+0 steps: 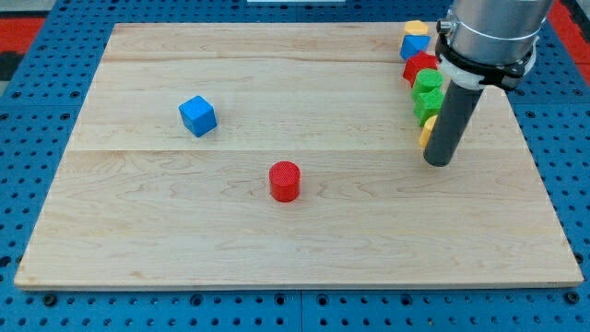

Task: Slide red circle to yellow heart

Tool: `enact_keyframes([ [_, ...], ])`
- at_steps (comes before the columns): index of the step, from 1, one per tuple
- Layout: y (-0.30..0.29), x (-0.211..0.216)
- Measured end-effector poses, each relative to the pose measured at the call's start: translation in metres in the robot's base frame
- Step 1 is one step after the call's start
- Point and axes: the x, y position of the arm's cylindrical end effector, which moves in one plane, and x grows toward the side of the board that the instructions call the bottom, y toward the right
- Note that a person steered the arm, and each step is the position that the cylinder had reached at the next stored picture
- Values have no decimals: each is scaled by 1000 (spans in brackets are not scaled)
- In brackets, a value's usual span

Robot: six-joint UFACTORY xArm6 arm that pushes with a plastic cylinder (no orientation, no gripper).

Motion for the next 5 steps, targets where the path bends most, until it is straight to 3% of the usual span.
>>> enact_keyframes([
  [3, -5, -18],
  [5, -71, -10],
])
